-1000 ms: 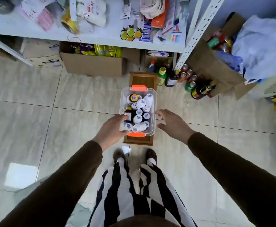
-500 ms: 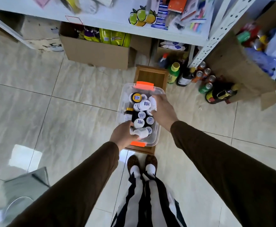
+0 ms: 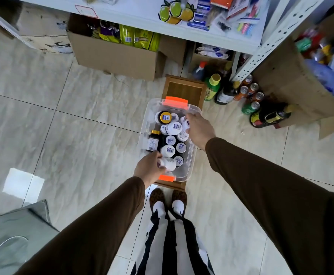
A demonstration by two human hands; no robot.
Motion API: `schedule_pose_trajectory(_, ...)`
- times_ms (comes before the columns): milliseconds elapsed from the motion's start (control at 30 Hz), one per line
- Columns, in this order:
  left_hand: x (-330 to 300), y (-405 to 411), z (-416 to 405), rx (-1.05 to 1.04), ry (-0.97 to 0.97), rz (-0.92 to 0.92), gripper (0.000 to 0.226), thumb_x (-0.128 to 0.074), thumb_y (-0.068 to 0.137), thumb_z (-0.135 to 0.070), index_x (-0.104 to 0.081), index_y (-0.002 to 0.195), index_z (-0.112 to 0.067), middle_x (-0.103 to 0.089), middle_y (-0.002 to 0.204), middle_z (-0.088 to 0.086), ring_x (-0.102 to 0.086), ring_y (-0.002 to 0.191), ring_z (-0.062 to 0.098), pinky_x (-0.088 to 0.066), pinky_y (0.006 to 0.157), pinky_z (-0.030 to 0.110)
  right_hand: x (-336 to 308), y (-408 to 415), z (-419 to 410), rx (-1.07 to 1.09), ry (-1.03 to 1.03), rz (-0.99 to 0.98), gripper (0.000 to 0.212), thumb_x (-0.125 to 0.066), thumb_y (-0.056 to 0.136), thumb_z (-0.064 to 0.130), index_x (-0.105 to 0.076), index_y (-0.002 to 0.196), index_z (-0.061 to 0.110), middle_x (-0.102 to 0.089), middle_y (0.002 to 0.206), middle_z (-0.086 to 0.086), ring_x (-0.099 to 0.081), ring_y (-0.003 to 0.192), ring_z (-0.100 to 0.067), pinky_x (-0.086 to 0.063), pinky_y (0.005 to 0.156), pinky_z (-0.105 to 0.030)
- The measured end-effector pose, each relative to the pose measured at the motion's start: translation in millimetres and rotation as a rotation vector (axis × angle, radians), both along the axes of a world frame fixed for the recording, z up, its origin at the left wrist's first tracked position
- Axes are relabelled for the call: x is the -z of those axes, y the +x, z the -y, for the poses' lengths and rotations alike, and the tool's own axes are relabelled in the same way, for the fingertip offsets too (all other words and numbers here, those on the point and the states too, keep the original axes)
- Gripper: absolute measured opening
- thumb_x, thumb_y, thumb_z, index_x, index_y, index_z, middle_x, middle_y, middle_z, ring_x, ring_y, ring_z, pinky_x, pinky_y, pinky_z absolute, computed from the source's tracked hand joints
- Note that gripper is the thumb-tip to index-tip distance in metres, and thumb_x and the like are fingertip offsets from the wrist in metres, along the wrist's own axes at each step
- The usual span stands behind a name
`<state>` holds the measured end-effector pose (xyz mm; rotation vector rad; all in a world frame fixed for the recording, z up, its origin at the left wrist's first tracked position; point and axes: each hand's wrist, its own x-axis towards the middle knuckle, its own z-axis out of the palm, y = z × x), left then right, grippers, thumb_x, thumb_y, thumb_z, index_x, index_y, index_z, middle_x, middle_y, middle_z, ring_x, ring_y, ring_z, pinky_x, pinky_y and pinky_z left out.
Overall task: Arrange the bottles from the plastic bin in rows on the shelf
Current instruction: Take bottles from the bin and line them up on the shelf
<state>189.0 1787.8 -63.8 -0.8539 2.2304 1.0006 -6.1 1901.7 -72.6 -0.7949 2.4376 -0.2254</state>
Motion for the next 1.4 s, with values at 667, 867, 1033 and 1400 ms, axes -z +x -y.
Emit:
schedule_pose_trajectory(667,-296.3,-51.0,125.7,-0.296,0.18,-0.61,0.031,-0.073,0.088,-0.014,-0.065,0.118,-0.011,-0.068,0.101,-0.001,-0.062,0.091,0.013,-0.05,0.087,0.03,-317.2,-26.6,30.3,0.044,-0.573,0.367,0.05,-0.046,0.101,0.012,-0.037,0.15,0.021,-0.044,0.143,-0.004,-0.046,0.128,-0.017,-0.043,0.107,-0.04)
schedule_pose_trajectory(867,-411.8,-46.0,142.6,-0.23,0.169,-0.763,0.037,-0.074,0.089,-0.018,-0.063,0.123,-0.013,-0.066,0.108,0.011,-0.065,0.097,0.02,-0.058,0.089,0.034,-425.6,-14.8,37.9,-0.01,-0.758,0.525,0.046,-0.044,0.103,0.009,-0.041,0.145,0.028,-0.05,0.134,0.008,-0.054,0.12,-0.012,-0.05,0.101,-0.04)
schedule_pose_trajectory(1033,-477.9,-37.9,147.1,-0.169,0.137,-0.786,0.034,-0.077,0.086,-0.018,-0.063,0.115,-0.007,-0.066,0.104,0.015,-0.065,0.089,0.021,-0.059,0.086,0.034,-489.7,2.1,39.7,-0.08,-0.834,0.476,0.038,-0.042,0.103,0.007,-0.045,0.139,0.019,-0.047,0.13,0.009,-0.057,0.089,0.011,-0.056,0.086,-0.027)
schedule_pose_trajectory(1400,-534.8,-34.9,139.2,-0.147,0.147,-0.848,0.033,-0.075,0.088,-0.026,-0.059,0.111,-0.007,-0.074,0.105,0.011,-0.069,0.094,0.035,-0.053,0.089,0.052,-529.7,14.6,60.2,0.008,-1.0,0.607,0.023,-0.044,0.098,0.016,-0.058,0.113,0.027,-0.059,0.103,-0.004,-0.057,0.091,-0.014,-0.051,0.09,-0.038)
